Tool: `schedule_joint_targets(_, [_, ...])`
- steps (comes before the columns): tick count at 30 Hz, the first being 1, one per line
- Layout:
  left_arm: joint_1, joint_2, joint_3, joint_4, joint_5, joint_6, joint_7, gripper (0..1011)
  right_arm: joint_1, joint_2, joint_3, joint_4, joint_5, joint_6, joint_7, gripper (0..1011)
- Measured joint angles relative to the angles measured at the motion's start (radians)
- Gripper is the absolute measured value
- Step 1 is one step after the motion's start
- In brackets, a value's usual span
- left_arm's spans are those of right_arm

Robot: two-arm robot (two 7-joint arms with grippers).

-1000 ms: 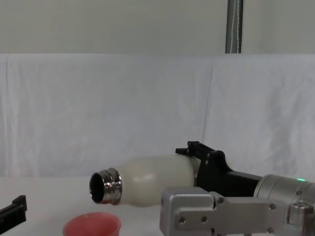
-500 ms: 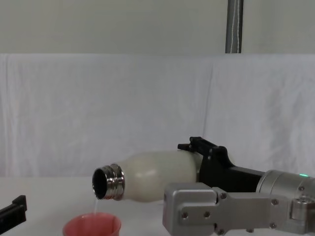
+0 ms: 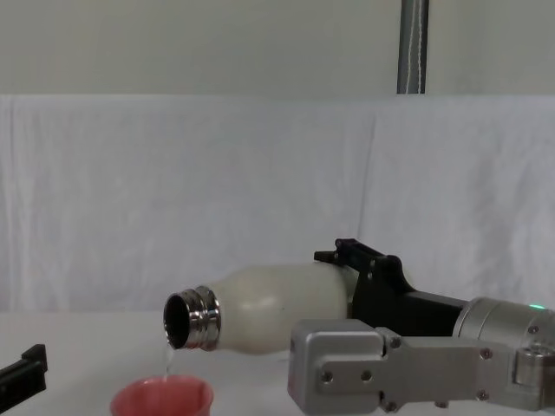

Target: Grasp the thermos with one hand and pour water into the cup lid.

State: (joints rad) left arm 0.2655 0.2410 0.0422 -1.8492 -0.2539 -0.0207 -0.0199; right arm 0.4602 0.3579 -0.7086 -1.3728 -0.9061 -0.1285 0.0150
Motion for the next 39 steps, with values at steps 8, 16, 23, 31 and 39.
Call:
schedule_joint_targets(8, [0.000,0.000,0.000,0.000,0.000,0.000,0.000,1001,-0.003,0.000,-0.001,0.000,0.000,0.002,0.000,949])
schedule_joint_targets(16, [0.000,0.000,0.000,0.000,0.000,0.000,0.000,1001,-0.006,-0.001,-0.001,0.000,0.004,0.001,0.000,950])
schedule_joint_targets(23, [0.000,0.000,0.000,0.000,0.000,0.000,0.000,1001,-0.009,-0.002,0.000,0.001,0.006,-0.001,-0.002,950])
schedule_joint_targets(31, [0.000,0.000,0.000,0.000,0.000,0.000,0.000,1001,-0.010,-0.003,0.001,0.004,0.007,-0.005,-0.011,949])
schedule_joint_targets(39, [0.000,0.000,0.000,0.000,0.000,0.000,0.000,1001,-0.012,-0.001,0.001,0.002,0.003,-0.006,-0.017,950])
